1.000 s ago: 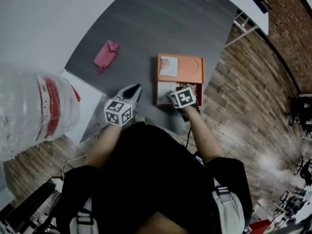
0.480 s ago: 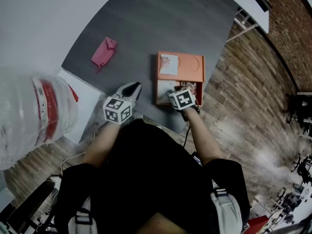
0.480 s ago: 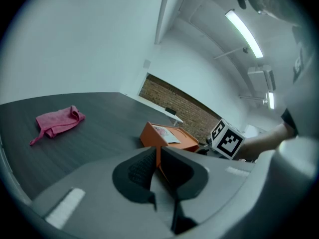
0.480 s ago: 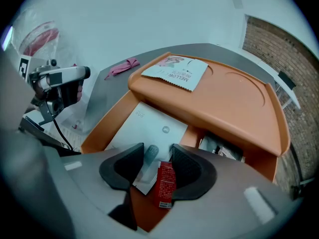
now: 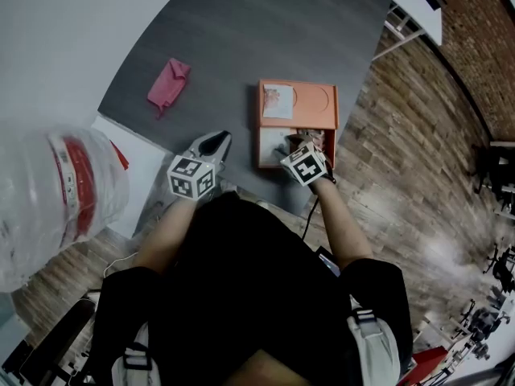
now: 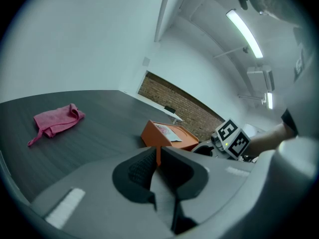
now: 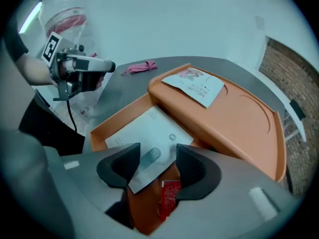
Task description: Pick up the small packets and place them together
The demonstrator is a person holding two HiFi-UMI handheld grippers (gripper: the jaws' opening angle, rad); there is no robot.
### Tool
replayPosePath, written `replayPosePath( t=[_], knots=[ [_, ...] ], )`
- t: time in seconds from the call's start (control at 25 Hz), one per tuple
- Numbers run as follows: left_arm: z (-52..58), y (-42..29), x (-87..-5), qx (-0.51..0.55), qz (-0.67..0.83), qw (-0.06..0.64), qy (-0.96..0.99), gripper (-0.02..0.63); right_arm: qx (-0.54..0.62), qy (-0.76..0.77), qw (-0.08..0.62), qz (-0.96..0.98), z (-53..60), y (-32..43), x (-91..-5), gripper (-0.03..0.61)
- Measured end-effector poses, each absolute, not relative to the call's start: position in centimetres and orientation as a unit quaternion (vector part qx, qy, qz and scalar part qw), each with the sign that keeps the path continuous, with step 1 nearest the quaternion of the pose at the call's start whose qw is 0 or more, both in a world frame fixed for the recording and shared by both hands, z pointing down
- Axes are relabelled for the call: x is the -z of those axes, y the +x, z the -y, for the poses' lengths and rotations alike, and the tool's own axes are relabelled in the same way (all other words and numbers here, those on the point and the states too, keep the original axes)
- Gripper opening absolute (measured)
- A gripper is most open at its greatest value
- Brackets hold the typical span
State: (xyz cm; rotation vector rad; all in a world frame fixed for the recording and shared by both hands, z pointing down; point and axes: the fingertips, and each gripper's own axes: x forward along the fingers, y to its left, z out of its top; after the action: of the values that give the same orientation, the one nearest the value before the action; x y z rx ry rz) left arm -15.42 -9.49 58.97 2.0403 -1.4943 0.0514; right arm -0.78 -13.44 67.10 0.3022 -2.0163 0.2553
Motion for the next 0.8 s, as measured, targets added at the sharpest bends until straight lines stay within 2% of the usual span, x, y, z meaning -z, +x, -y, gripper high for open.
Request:
replayPosePath(
  t=[0.16,0.24,0.36,0.52,0.72,0.8],
  knots=[
    [9.6,-15.5,-58.9,-0.019,0.561,0.302,0.771,0.029,-0.092,0.074,0.515,0.849,13.1,-2.0,-66.7,0.355],
    [9.5,-15.5,-58.9,-0.019,0.560,0.303,0.771,0.028,-0.082,0.043,0.529,0.843,12.4,-2.3,-67.1,0.399],
    [9.1,-15.7,-59.0,-0.021,0.561,0.306,0.769,0.028,-0.088,0.037,0.523,0.847,12.1,-2.8,-67.5,0.408],
    [8.6,-16.4,-59.3,-0.023,0.563,0.310,0.766,0.028,-0.127,0.057,0.507,0.850,12.4,-3.2,-68.1,0.468],
    [8.3,-16.7,-59.4,-0.022,0.564,0.312,0.764,0.028,-0.119,0.072,0.519,0.844,12.6,-3.2,-68.5,0.468],
    [8.4,-16.6,-59.4,-0.022,0.562,0.313,0.765,0.028,-0.108,0.075,0.525,0.841,12.6,-3.1,-68.4,0.428]
  ],
)
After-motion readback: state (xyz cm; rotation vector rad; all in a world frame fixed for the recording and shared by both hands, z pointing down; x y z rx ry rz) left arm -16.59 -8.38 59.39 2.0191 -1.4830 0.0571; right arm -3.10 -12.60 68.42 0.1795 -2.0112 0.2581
